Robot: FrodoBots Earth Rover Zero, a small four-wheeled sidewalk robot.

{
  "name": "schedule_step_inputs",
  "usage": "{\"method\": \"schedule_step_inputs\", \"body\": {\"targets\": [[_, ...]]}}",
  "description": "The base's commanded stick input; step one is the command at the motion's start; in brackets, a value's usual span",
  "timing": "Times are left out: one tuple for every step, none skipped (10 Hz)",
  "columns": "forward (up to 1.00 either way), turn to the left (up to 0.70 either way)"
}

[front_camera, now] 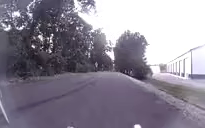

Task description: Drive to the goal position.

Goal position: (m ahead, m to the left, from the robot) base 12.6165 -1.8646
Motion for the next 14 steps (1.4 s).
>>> {"method": "schedule_step_inputs", "body": {"targets": [[0.70, 0.00], [0.70, 0.00], [0.70, 0.00], [0.70, 0.00], [0.70, 0.00], [0.70, 0.00], [0.70, -0.11], [0.70, -0.25], [0.70, -0.31], [0.70, -0.16], [0.70, -0.01], [0.70, 0.00], [0.70, 0.00], [0.70, 0.00]]}}
